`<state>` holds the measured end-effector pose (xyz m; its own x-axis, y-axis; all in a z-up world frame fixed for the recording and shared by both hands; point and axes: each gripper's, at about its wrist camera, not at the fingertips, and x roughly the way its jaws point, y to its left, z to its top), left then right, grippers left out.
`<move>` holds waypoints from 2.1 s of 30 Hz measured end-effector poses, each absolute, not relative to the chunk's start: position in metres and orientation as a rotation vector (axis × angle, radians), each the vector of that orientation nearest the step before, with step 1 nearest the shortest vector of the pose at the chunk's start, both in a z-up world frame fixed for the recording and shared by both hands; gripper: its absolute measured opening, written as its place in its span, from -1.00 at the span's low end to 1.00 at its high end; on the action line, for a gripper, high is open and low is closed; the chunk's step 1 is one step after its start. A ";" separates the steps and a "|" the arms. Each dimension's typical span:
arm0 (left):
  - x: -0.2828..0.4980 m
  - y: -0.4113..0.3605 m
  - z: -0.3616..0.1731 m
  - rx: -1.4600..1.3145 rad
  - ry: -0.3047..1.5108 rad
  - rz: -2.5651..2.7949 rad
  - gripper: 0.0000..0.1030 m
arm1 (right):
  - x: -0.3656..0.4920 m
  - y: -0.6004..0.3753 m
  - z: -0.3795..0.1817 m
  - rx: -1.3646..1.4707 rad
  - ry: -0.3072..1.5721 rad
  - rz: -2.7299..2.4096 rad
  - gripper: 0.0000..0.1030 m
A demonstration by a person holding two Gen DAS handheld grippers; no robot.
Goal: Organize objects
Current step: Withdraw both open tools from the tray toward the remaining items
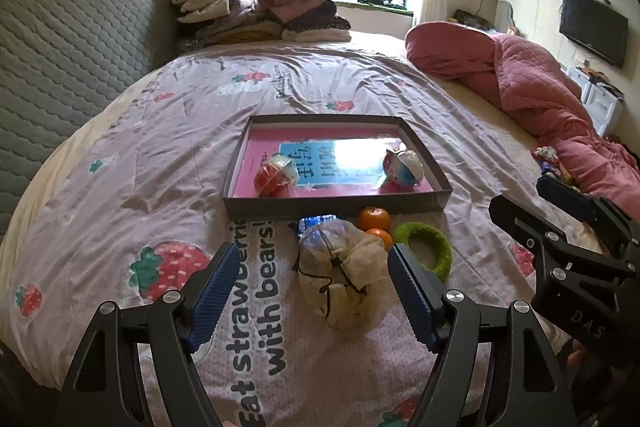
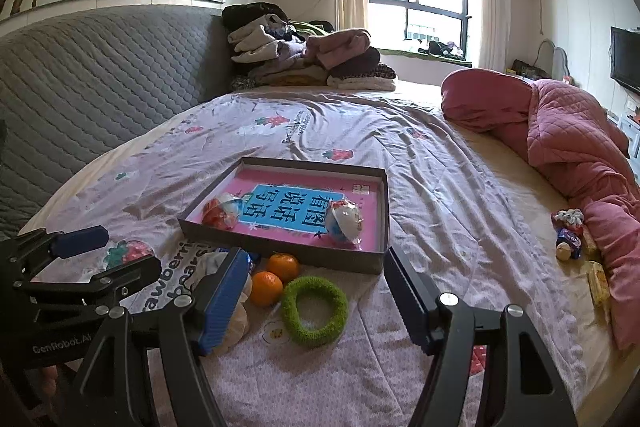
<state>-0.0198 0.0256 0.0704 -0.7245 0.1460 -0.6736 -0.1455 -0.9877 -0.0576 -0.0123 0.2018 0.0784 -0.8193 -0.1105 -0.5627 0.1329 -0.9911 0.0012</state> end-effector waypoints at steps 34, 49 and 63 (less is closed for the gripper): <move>-0.012 0.027 0.012 -1.303 0.028 2.660 0.50 | -0.003 0.201 0.027 1.062 0.081 -2.805 0.36; -0.011 0.027 -0.004 -1.339 0.020 2.631 0.50 | -0.005 0.207 0.008 1.125 0.067 -2.796 0.36; -0.023 0.018 -0.010 -1.330 -0.036 2.642 0.50 | -0.013 0.211 -0.006 1.164 0.058 -2.794 0.35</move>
